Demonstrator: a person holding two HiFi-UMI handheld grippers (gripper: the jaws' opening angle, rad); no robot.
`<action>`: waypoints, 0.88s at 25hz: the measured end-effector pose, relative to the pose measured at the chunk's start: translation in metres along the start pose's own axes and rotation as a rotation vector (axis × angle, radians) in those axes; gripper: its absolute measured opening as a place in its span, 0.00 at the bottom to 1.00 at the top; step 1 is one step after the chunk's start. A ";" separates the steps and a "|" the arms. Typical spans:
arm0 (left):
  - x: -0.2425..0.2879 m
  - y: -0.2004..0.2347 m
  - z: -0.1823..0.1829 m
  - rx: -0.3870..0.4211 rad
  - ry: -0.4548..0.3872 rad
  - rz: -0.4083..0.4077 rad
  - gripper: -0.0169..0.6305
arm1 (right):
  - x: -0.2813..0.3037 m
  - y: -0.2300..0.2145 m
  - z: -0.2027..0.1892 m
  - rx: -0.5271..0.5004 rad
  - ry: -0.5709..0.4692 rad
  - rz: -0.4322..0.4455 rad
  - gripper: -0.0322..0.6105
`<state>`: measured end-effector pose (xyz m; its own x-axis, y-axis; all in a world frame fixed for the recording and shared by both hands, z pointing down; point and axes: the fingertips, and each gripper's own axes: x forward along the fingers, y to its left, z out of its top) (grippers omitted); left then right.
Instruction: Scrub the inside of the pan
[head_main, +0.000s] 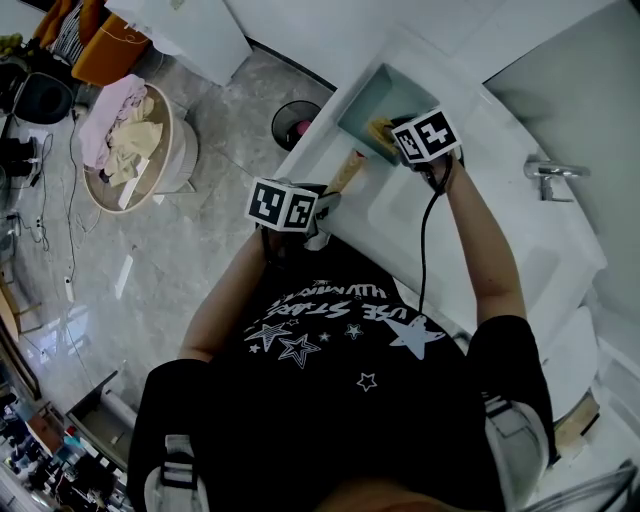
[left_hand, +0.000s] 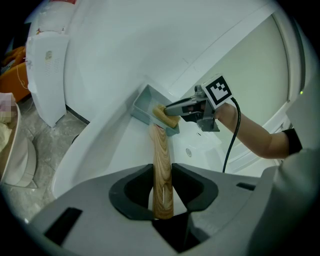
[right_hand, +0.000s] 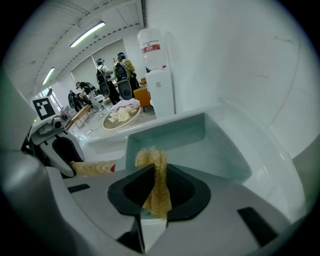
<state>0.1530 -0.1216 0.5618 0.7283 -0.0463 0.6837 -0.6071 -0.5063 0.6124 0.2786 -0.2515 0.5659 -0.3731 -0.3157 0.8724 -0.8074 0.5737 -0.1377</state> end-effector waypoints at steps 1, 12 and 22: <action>0.001 0.000 0.000 0.001 0.000 0.000 0.22 | 0.002 0.004 -0.002 -0.003 0.005 0.009 0.17; 0.002 0.001 0.000 -0.003 -0.007 -0.007 0.22 | 0.019 0.009 -0.010 -0.096 0.053 -0.032 0.17; 0.002 -0.002 0.001 -0.014 -0.028 -0.024 0.22 | 0.017 -0.046 -0.001 -0.011 -0.004 -0.130 0.17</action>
<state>0.1557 -0.1217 0.5612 0.7510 -0.0581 0.6577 -0.5937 -0.4955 0.6341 0.3094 -0.2828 0.5876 -0.2670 -0.3910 0.8808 -0.8442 0.5357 -0.0181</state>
